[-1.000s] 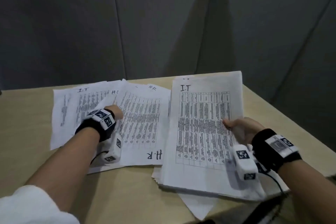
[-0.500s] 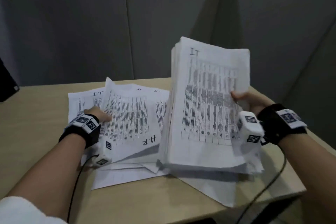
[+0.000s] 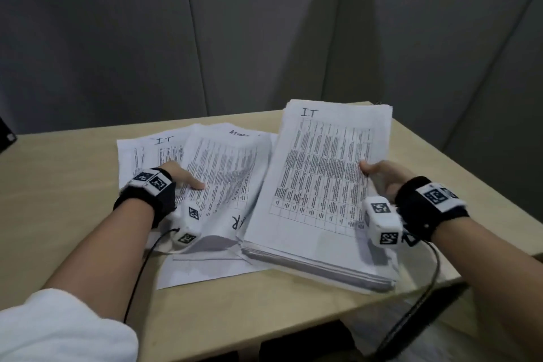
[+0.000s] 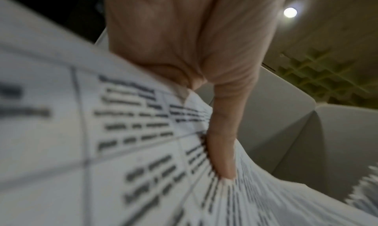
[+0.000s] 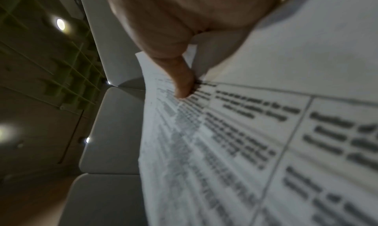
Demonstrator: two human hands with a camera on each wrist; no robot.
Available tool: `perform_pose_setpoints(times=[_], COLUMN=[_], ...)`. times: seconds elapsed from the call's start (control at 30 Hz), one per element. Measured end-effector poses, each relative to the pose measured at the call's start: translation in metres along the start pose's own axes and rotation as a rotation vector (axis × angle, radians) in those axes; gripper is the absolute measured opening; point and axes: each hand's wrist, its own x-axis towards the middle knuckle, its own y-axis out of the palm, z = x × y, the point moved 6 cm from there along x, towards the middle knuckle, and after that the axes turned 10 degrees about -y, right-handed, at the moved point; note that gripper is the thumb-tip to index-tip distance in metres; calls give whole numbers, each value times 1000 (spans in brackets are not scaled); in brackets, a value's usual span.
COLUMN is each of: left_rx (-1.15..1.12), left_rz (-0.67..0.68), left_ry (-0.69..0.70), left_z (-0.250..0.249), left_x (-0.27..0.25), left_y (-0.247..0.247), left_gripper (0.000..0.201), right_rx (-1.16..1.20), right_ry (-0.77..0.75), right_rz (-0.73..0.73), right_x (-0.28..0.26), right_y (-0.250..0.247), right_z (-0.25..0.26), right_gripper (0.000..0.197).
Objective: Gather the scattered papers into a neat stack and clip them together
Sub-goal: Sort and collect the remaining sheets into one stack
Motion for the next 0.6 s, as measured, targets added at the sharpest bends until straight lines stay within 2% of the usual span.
perform_pose_setpoints(times=[0.03, 0.07, 0.1, 0.17, 0.2, 0.23, 0.27, 0.33, 0.37, 0.5, 0.6], left_rx=[7, 11, -14, -52, -37, -19, -45, -165, -202, -292, -246], left_rz=[48, 100, 133, 156, 139, 85, 15, -82, -109, -149, -179], left_ry=[4, 10, 18, -4, 5, 17, 18, -43, -69, -185, -262], left_z=[1, 0, 0, 3, 2, 2, 2, 14, 24, 72, 91], left_x=[-3, -7, -8, -1, -4, -6, -6, -5, -2, 30, 32], left_y=[2, 5, 7, 11, 10, 5, -3, -21, -32, -61, -58], left_gripper=[69, 67, 67, 74, 73, 72, 72, 73, 72, 76, 78], right_rx=[6, -8, -12, -23, -22, -38, -40, -71, -78, -17, -53], right_ry=[13, 6, 10, -23, -36, -8, 21, 65, 69, 64, 64], right_rz=[34, 72, 100, 93, 94, 84, 68, 3, -46, -117, -138], right_x=[18, 27, 27, 34, 19, 15, 9, -1, -1, 8, 11], right_y=[-3, -2, 6, 10, 23, 24, 27, 26, 19, 11, 12], right_z=[-9, -12, -10, -5, 6, 11, 17, 24, 24, 15, 12], right_gripper=[100, 111, 104, 75, 77, 83, 77, 42, 39, 59, 62])
